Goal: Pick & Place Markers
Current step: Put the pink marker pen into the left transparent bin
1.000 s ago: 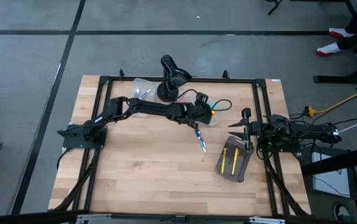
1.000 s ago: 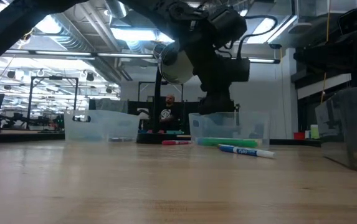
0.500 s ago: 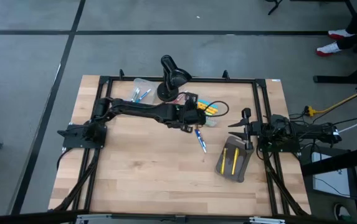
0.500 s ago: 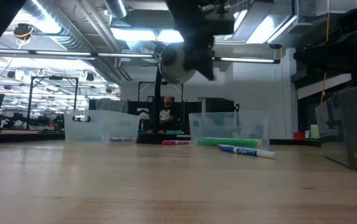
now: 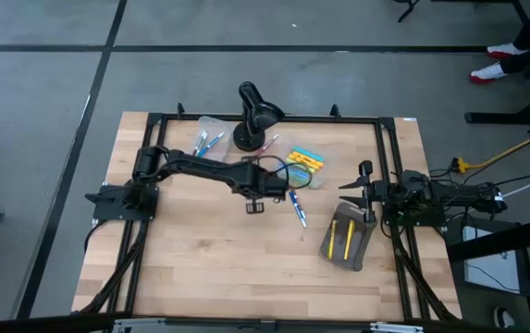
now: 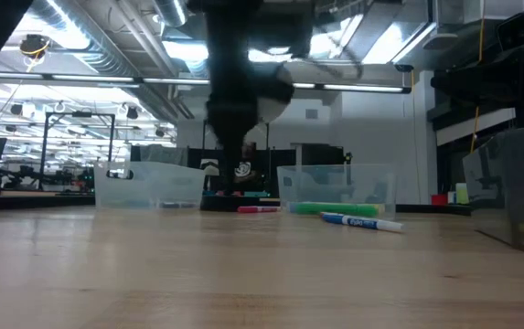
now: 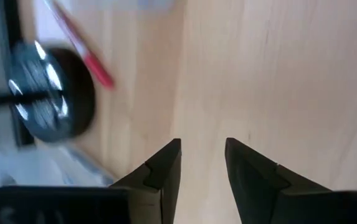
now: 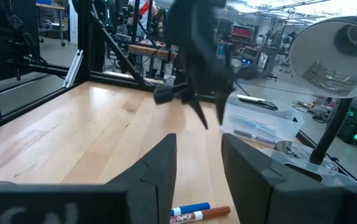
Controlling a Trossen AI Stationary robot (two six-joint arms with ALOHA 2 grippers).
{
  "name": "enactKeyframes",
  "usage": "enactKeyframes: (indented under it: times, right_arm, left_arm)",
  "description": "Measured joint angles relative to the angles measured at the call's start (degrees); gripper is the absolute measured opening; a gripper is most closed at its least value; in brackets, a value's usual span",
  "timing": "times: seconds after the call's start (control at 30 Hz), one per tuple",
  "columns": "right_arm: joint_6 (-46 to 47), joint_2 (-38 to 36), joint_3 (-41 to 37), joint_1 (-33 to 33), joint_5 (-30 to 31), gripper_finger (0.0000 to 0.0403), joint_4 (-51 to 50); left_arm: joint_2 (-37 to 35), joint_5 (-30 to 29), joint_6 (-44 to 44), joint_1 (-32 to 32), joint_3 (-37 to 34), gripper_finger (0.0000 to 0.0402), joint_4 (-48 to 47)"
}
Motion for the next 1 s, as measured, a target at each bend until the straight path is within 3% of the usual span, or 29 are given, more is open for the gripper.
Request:
enactKeyframes:
  times: [0.2,0.3,0.5,0.63,0.77,1.0]
  right_arm:
    - [0.0,0.0,0.0,0.01,0.01,0.0126,0.0]
    - [0.0,0.0,0.0,0.0,0.0,0.0126,0.0]
    - [0.0,0.0,0.0,-0.01,0.01,0.0126,0.0]
    - [0.0,-0.01,0.0,0.01,0.0,0.0126,0.0]
    - [0.0,-0.02,0.0,-0.01,0.01,0.0126,0.0]
    - [0.0,-0.02,0.0,0.01,-0.01,0.0126,0.02]
  left_arm:
    - [0.03,-3.25,-8.63,-2.6,-5.88,0.0112,-0.61]
    - [0.03,-10.72,-12.28,-4.43,-9.13,0.0107,0.41]
    - [-0.11,-31.86,-22.49,-7.79,-15.52,0.0099,1.49]
    - [-0.17,-37.21,-24.39,-8.41,-18.06,0.0092,6.79]
    - [-0.22,-37.87,-18.59,-7.12,-21.98,0.0078,18.21]
    - [-6.12,-27.92,-1.39,-3.68,-34.73,0.0046,50.57]
